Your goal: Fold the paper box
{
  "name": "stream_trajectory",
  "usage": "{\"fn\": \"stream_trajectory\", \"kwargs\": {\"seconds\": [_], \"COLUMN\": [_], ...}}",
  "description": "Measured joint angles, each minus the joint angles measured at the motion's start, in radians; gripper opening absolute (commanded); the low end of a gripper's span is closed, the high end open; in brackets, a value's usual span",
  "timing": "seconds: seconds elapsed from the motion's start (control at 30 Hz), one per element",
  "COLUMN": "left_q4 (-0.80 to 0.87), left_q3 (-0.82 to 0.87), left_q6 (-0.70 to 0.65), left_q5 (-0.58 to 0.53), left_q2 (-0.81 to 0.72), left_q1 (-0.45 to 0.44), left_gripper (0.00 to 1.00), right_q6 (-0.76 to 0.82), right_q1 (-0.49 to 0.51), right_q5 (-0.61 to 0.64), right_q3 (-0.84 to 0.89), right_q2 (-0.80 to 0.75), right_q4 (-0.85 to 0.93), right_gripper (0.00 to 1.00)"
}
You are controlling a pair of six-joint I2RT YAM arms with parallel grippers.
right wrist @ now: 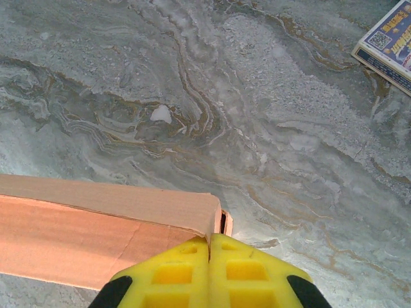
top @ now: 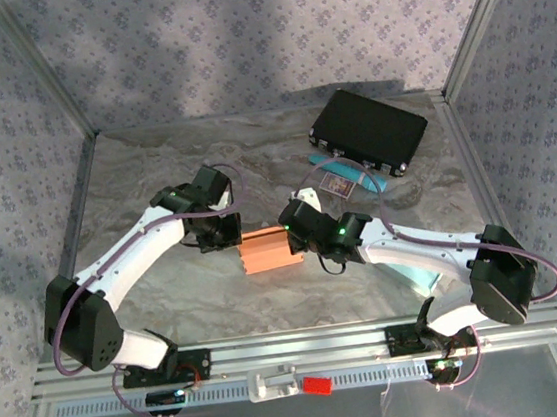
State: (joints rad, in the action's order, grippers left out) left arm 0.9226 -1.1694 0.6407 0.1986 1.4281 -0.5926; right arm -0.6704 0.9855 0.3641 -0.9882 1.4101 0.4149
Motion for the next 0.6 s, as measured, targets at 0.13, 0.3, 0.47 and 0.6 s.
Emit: {"fn": "stream_trajectory", "kwargs": {"seconds": [0.13, 0.3, 0.47, 0.6], "left_q4": [-0.037, -0.119, -0.206, -0.265], "left_q3": [0.031, 0.103, 0.197, 0.259], "left_q6": [-0.002, -0.012, -0.016, -0.02], "left_q5": [-0.002, -0.029, -0.067, -0.106], "left_q2": [-0.008, -0.058, -0.135, -0.187], "left_q1": [-0.001, -0.018, -0.055, -0.086], "left_gripper": [0.02, 0.02, 0.02, 0.02], "right_q6": [0.0, 0.0, 0.001, 0.001], "right_q1": [0.0, 0.0, 0.006, 0.014], "right_q5": [0.0, 0.0, 0.008, 0.014], "right_q3": [0.0, 0.003, 0.015, 0.027], "right_q2": [0.0, 0.0, 0.0, -0.002], "right_q4": [0.0, 0.0, -0.006, -0.013], "right_gripper": [0.0, 0.0, 0.0, 0.0]}}
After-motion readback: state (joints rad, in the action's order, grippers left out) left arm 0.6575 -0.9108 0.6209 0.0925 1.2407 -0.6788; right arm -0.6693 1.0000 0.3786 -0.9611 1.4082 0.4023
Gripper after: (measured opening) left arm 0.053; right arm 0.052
